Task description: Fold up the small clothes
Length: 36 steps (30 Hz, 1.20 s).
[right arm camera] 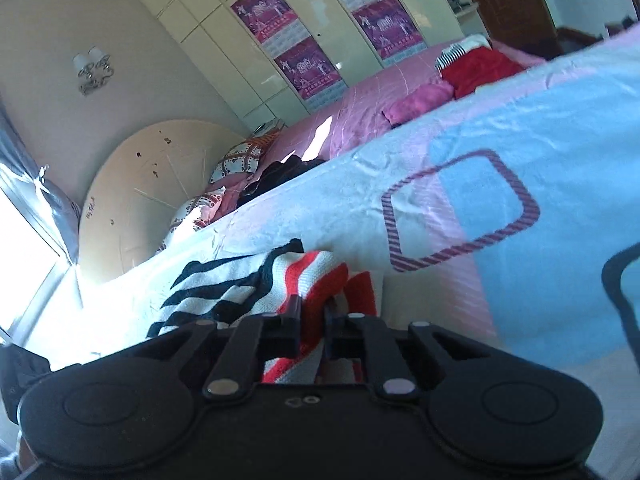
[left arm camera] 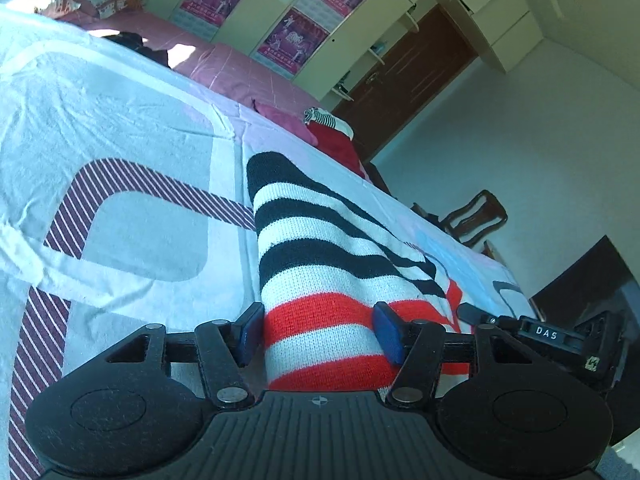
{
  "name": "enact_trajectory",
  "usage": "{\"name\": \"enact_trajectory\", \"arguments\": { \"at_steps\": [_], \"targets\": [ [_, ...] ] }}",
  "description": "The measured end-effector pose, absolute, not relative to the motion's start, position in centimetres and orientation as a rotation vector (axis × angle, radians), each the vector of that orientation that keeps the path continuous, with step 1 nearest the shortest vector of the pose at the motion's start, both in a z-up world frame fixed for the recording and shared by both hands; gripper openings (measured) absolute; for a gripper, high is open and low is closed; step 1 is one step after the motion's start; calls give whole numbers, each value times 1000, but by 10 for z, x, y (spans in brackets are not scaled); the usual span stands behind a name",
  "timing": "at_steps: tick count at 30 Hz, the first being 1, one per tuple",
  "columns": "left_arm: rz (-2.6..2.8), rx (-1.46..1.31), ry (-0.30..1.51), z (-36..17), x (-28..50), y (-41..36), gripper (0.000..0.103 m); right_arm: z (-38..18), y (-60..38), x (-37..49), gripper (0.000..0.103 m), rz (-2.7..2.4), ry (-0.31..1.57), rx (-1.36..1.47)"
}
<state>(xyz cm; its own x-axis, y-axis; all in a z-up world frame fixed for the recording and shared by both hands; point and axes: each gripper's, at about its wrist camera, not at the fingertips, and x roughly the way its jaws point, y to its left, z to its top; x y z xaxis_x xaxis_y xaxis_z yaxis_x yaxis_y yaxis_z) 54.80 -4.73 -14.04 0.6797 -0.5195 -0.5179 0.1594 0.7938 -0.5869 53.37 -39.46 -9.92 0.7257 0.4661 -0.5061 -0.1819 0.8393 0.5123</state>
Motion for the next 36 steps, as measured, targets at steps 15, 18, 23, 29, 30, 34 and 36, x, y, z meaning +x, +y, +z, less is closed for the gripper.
{"name": "enact_trajectory", "arguments": {
  "at_steps": [15,18,23,29,30,34,36],
  "targets": [
    [-385,-308,729,-117,554,-62,56,-114,-392,534,10,298,705,380],
    [-401,-264,648,-93,545,-57,56,-94,-392,530,27,291,695,336],
    [-444,-234,614,-76,579,-66,56,-63,-390,552,25,398,646,378],
    [-464,-96,694,-98,614,-100,56,-85,-337,584,14,480,747,252],
    [-450,-56,703,-103,616,-103,56,-91,-333,589,4,446,764,214],
    [-437,-13,691,-104,614,-105,56,-102,-341,599,0,386,776,244],
    [-438,-30,686,-102,611,-103,56,-99,-335,596,0,381,773,193]
  ]
}}
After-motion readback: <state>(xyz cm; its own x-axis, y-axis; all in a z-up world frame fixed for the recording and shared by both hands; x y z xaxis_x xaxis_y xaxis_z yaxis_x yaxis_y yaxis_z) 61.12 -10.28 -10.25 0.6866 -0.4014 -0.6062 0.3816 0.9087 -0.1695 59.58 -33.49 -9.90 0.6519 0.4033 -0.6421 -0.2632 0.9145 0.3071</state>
